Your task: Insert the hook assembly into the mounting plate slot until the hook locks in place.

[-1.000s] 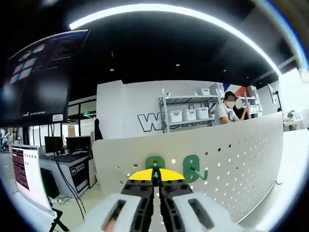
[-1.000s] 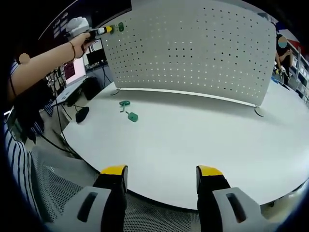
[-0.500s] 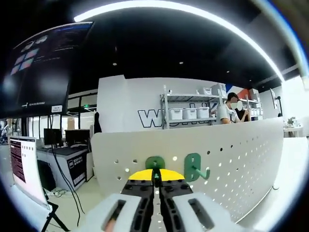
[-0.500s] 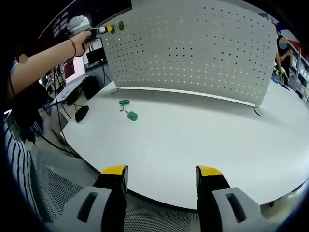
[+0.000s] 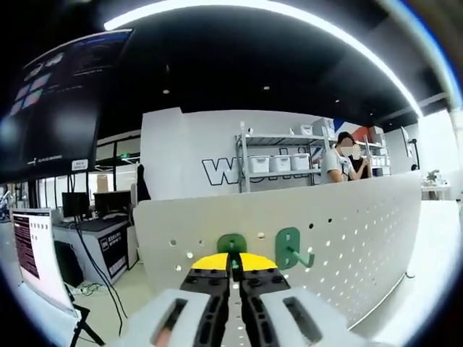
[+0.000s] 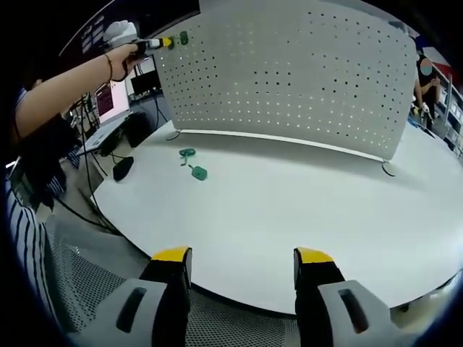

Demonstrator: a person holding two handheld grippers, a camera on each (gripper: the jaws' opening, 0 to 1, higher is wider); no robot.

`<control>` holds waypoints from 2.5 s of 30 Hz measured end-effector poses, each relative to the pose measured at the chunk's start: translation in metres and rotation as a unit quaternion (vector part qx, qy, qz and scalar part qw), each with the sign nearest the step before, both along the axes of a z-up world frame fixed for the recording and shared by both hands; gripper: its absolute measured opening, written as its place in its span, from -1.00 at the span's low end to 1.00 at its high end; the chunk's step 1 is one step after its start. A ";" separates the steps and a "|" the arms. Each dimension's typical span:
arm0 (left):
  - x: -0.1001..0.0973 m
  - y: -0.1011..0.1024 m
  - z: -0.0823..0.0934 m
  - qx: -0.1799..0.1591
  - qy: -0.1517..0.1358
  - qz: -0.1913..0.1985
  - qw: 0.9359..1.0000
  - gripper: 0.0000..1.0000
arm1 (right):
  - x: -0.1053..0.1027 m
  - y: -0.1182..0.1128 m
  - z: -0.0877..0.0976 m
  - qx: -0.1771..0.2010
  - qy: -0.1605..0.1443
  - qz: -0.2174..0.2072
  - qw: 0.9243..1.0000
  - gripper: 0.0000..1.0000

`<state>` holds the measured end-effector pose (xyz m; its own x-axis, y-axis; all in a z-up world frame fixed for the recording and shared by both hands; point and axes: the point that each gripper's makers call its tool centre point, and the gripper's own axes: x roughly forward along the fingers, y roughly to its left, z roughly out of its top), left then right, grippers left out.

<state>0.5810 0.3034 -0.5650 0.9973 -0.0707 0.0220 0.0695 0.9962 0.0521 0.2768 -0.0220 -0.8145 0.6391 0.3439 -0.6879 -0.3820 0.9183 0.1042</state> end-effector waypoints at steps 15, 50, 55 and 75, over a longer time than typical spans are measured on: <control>-0.022 -0.014 0.011 -0.025 0.029 -0.057 0.998 -0.35 | 0.001 0.002 0.004 -0.005 -0.013 0.007 1.000 0.08; -0.107 -0.021 -0.062 -0.090 0.182 -0.161 0.966 0.55 | -0.001 0.005 0.006 -0.018 -0.027 0.022 0.999 0.11; -0.123 -0.029 -0.080 -0.111 0.203 -0.177 0.957 0.60 | -0.003 0.008 0.005 -0.019 -0.024 0.031 0.999 0.10; -0.192 -0.055 -0.120 -0.137 0.261 -0.200 0.934 0.75 | -0.007 0.013 0.001 -0.023 -0.017 0.050 0.998 0.10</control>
